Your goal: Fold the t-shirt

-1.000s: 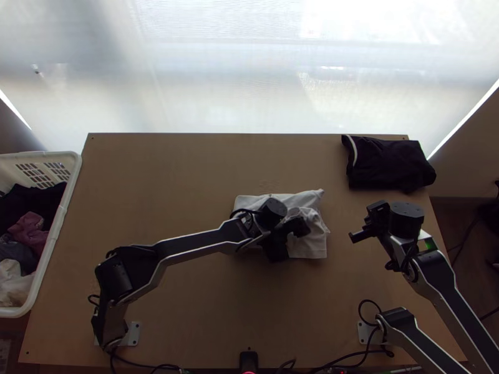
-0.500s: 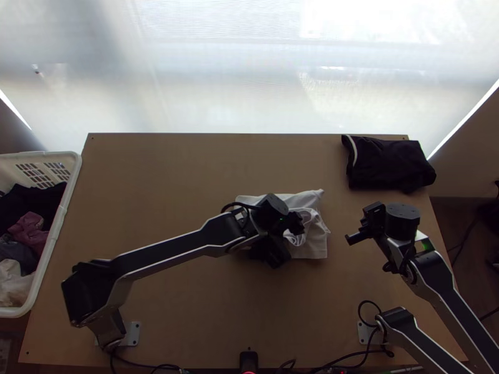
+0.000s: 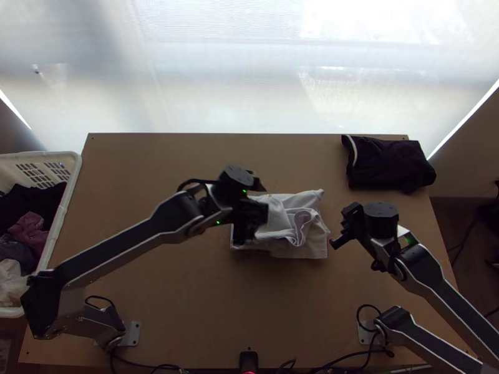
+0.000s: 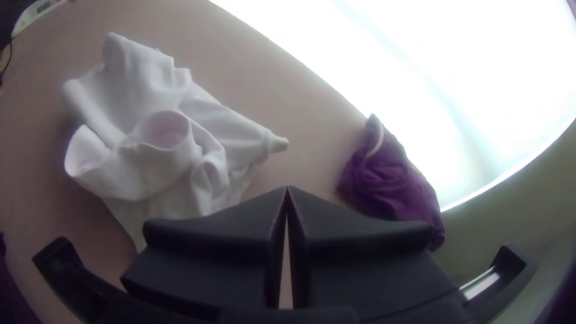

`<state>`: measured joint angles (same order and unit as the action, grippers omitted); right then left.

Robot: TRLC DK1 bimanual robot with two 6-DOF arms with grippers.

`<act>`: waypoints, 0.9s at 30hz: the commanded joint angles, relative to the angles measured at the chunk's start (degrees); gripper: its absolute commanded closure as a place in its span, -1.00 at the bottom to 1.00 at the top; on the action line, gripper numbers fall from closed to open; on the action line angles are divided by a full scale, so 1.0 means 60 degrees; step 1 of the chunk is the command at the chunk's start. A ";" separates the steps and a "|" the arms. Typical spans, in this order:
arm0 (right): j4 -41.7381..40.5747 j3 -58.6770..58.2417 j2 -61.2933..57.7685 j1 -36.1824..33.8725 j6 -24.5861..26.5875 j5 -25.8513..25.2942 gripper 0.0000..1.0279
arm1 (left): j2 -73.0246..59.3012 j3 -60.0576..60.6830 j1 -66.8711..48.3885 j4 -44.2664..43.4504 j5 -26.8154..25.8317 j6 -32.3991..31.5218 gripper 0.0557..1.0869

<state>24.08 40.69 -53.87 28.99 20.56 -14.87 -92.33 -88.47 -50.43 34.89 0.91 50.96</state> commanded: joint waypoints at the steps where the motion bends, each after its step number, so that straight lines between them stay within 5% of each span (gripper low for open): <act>1: 0.0001 0.0646 -0.0939 0.1760 0.0148 -0.0011 0.95 | 0.0741 0.0213 0.1038 0.0542 0.0420 -0.4406 -0.46; 8: -0.0204 0.1700 -0.2214 0.3019 0.0353 -0.0041 0.95 | 0.1327 0.1649 0.2385 0.0468 -0.1777 -0.6999 0.42; 13: -0.0453 0.2403 -0.2961 0.3532 0.0339 -0.0041 0.95 | 0.1004 0.2440 0.3162 0.0673 -0.3081 -0.7424 0.89; 16: -0.0702 0.2711 -0.3371 0.3825 0.0265 -0.0026 0.95 | 0.0404 0.2689 0.3206 0.0996 -0.3828 -0.7585 0.92; 22: -0.1493 0.3180 -0.4221 0.4177 0.0397 -0.0041 0.95 | -0.0461 0.3099 0.3513 0.0439 -0.7446 -0.8991 0.92; 27: -0.2006 0.3282 -0.4631 0.4396 0.0441 -0.0041 0.95 | -0.1134 0.3113 0.3616 -0.0103 -0.8882 -0.9548 0.93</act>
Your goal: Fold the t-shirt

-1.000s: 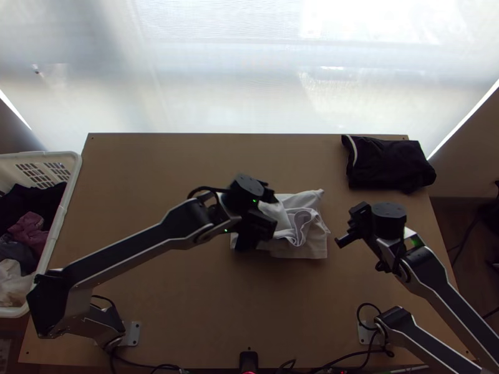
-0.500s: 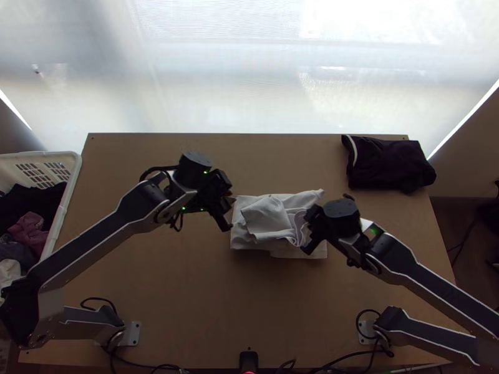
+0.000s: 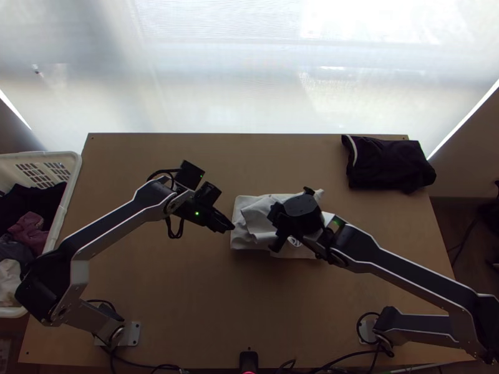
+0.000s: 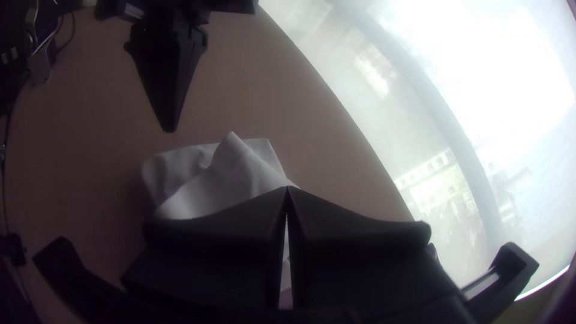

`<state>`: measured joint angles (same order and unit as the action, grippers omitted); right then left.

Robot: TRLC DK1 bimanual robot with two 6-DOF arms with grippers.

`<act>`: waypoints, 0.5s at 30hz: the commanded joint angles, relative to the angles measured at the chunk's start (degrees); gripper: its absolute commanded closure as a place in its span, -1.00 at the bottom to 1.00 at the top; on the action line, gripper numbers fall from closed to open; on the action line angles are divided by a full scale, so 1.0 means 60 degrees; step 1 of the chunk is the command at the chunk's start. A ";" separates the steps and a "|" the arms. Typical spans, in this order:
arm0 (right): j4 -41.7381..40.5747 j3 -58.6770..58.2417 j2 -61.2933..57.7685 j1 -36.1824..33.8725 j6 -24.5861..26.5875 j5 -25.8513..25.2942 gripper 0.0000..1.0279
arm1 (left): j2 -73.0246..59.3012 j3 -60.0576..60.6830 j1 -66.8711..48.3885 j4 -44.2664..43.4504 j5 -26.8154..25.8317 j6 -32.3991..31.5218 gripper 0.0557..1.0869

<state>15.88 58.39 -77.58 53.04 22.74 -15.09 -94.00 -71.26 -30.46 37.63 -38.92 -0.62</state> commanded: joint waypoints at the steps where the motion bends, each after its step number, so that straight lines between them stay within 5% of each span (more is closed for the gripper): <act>1: -0.0713 0.0346 -0.0766 0.0433 0.0062 0.0010 0.95 | -0.1033 0.0276 0.0330 -0.0675 -0.2552 -0.1053 0.93; 15: -0.1621 0.0405 -0.1645 0.1210 0.0370 0.0098 0.95 | -0.2703 0.0554 0.0579 -0.2082 -0.2420 -0.1815 0.93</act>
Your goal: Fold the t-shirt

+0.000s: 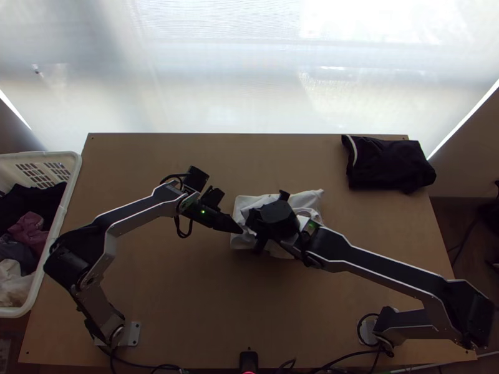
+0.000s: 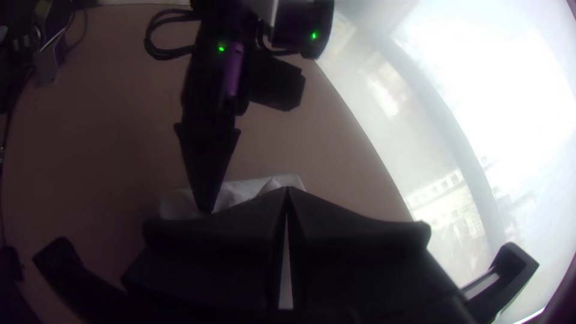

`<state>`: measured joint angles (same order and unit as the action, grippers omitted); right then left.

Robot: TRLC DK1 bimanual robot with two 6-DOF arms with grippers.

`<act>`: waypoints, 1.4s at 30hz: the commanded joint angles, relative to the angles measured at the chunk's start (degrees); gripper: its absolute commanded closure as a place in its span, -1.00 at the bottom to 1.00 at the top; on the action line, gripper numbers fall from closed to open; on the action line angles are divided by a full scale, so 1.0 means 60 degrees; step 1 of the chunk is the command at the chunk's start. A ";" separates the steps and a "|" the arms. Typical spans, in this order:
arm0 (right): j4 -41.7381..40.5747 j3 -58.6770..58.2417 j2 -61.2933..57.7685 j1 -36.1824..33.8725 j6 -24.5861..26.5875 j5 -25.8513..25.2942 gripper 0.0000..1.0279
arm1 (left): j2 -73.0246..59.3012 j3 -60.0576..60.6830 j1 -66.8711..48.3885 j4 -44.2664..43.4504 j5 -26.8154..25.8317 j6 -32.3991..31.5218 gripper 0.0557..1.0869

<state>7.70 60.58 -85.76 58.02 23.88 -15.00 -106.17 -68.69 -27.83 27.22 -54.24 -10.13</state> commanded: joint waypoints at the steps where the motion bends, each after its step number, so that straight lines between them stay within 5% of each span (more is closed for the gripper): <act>1: -0.0259 0.0011 -0.0283 0.0379 0.0210 0.0142 0.95 | -0.0703 0.0154 0.0157 -0.0377 0.0236 -0.0216 0.93; 10: -0.0596 -0.0487 -0.0400 0.0379 0.0268 0.0479 0.95 | -0.0879 0.0315 0.0201 -0.0523 0.0851 -0.0099 0.93; 42: -0.2295 -0.2230 -0.1894 0.0247 0.0195 0.1431 0.95 | -0.0806 0.0168 0.0230 -0.0772 0.0880 -0.0055 0.93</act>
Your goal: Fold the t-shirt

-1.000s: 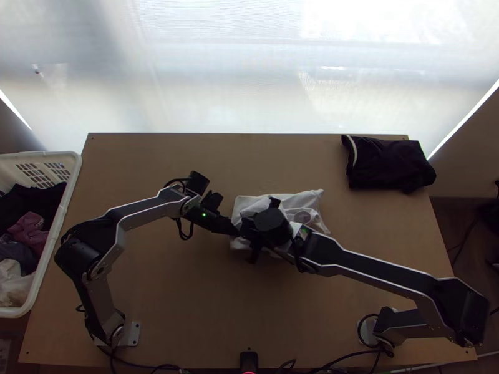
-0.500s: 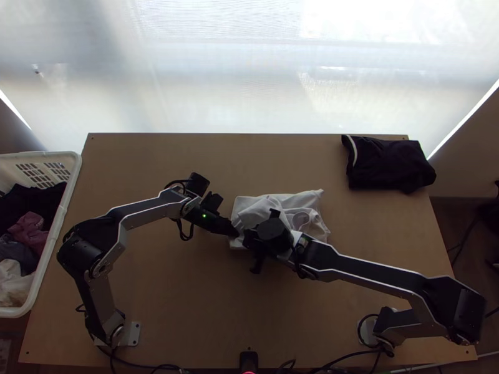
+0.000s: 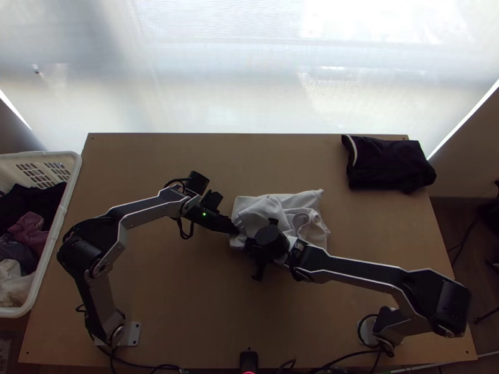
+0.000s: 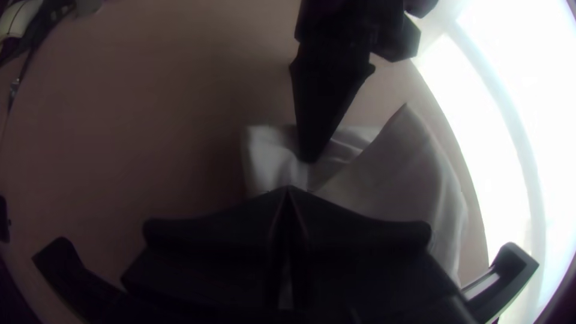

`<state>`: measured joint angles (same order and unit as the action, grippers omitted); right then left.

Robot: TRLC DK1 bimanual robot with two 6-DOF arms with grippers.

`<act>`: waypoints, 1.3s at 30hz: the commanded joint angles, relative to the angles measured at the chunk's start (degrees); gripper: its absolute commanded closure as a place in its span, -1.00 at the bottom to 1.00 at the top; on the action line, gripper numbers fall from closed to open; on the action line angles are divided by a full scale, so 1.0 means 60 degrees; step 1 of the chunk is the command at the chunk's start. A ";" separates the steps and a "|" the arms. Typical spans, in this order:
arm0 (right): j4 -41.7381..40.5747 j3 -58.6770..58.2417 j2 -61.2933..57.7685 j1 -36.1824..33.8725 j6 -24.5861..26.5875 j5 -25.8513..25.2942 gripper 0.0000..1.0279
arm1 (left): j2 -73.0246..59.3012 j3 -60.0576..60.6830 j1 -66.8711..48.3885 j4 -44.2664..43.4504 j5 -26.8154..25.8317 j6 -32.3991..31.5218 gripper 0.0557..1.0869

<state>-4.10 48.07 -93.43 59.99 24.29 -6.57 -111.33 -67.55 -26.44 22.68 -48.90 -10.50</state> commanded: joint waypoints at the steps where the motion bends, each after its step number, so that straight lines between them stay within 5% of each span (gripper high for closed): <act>1: -0.0401 -0.0161 -0.0747 -0.0125 0.0140 0.0025 0.95 | 0.0054 -0.0021 -0.0003 -0.0015 -0.0008 0.0022 0.93; 16: -0.0870 0.0176 -0.0820 -0.1502 0.0712 0.0011 0.95 | 0.0068 0.0155 0.0011 0.0044 -0.0008 0.0447 0.93; 39: 0.0097 -0.0381 0.0586 -0.1472 0.0097 0.0011 0.95 | -0.0151 -0.0050 -0.0501 0.0029 -0.0008 0.0622 0.93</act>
<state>-4.32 47.24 -91.20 52.31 25.30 -6.55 -111.44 -67.11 -28.49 22.96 -48.93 -7.01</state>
